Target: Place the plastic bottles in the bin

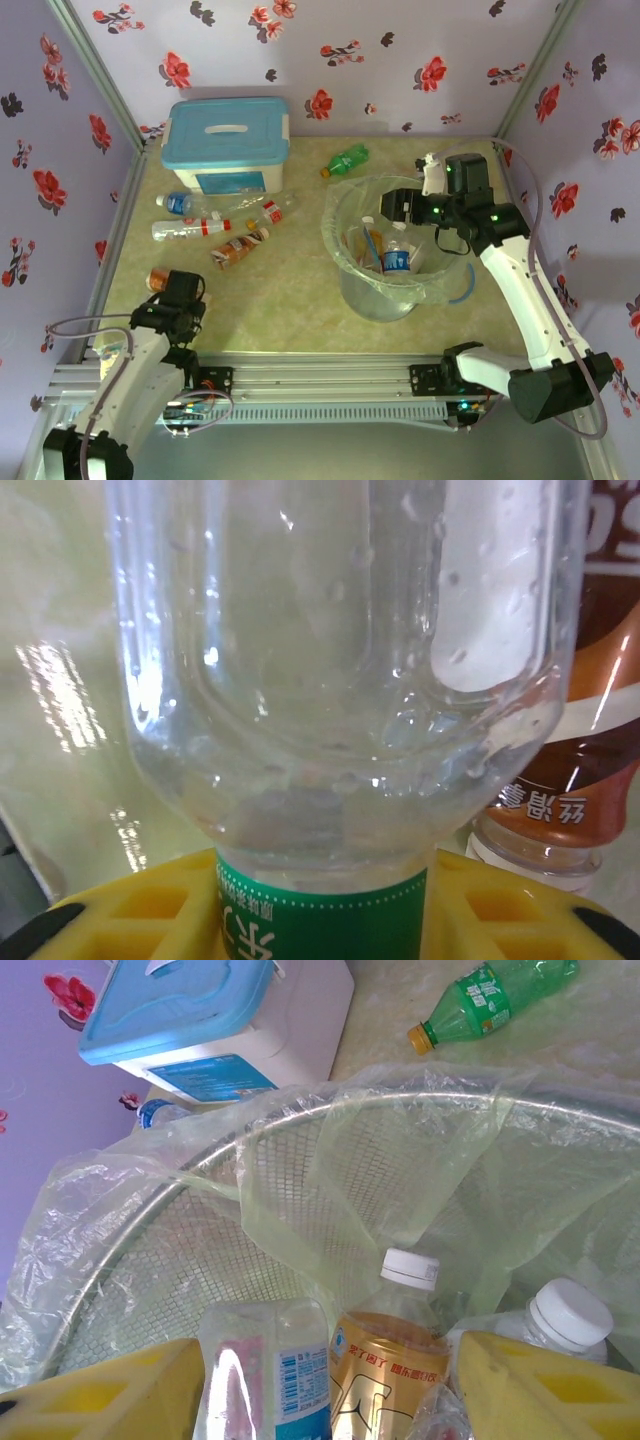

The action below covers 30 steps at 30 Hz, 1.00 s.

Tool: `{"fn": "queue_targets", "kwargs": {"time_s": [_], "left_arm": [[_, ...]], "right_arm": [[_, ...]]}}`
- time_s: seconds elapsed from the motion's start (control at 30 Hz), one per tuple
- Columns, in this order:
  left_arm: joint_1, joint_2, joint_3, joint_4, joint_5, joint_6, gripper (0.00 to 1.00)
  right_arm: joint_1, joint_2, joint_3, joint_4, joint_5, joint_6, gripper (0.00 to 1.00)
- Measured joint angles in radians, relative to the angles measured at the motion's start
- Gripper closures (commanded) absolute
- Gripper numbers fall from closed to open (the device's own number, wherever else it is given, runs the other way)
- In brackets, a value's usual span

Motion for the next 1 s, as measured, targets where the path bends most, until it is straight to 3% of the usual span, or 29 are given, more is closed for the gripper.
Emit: {"fn": "queue_targets", "kwargs": {"time_s": [0.2, 0.37, 0.5, 0.73, 0.83, 1.0], "left_arm": [[0.0, -0.001, 0.079, -0.045, -0.026, 0.031, 0.67], [-0.014, 0.016, 0.161, 0.015, -0.031, 0.16, 0.74], [-0.143, 0.105, 0.24, 0.198, -0.037, 0.274, 0.83], [-0.417, 0.386, 0.433, 0.567, 0.033, 0.565, 0.93], [-0.472, 0.426, 0.444, 0.706, 0.095, 0.664, 0.93], [-0.505, 0.426, 0.407, 0.894, 0.174, 0.743, 0.92]], "right_arm": [[-0.001, -0.004, 0.004, 0.01, -0.011, 0.015, 0.35], [-0.005, -0.004, 0.04, 0.046, -0.019, 0.048, 0.39], [0.011, -0.003, 0.056, 0.164, -0.024, 0.137, 0.38], [0.209, 0.111, 0.218, 0.267, 0.045, 0.216, 0.15], [0.275, 0.181, 0.27, 0.301, 0.066, 0.236, 0.03], [0.31, 0.303, 0.357, 0.297, 0.098, 0.255, 0.01]]}}
